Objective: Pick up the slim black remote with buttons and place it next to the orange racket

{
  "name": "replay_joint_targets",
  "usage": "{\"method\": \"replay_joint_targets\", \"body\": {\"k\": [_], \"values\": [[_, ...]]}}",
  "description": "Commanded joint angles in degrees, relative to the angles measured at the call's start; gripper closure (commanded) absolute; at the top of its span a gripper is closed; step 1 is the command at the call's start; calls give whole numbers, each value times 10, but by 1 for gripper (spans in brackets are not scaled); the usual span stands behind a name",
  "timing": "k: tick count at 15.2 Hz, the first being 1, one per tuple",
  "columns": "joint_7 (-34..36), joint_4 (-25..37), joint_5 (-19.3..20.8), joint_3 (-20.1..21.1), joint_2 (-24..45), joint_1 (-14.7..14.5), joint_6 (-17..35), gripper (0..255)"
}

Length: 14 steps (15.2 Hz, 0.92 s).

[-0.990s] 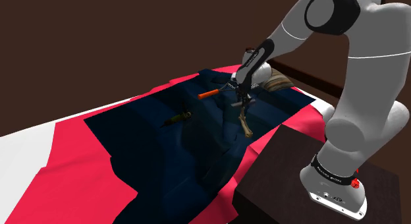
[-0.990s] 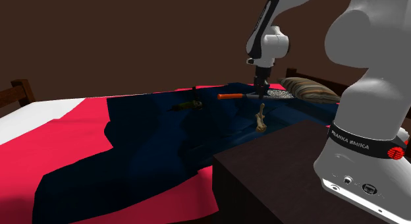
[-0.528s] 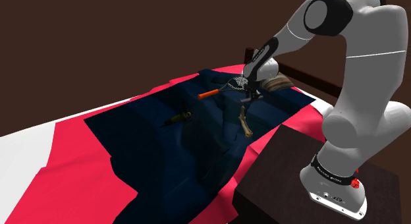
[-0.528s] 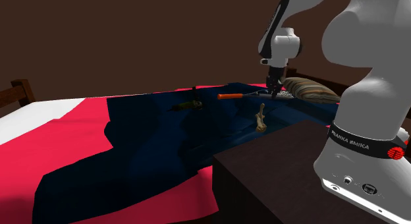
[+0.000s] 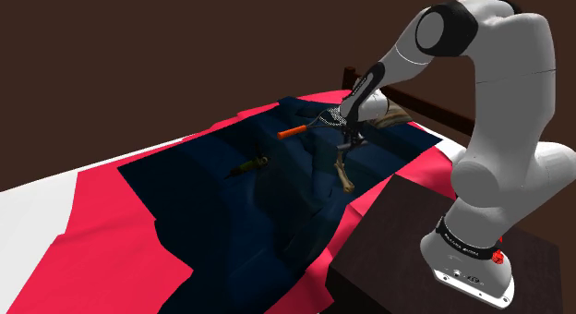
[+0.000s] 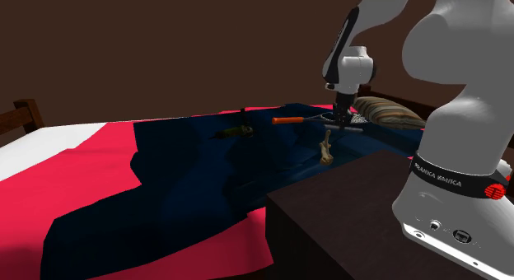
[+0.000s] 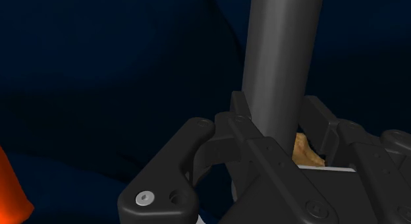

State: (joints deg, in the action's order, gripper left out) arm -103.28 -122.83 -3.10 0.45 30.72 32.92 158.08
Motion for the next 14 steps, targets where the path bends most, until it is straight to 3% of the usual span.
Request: {"method": "replay_joint_targets", "body": {"k": [1, 14], "values": [[-1, 2, 0, 1, 13, 0, 11, 255], [-4, 29, -2, 3, 89, 2, 59, 255]]}}
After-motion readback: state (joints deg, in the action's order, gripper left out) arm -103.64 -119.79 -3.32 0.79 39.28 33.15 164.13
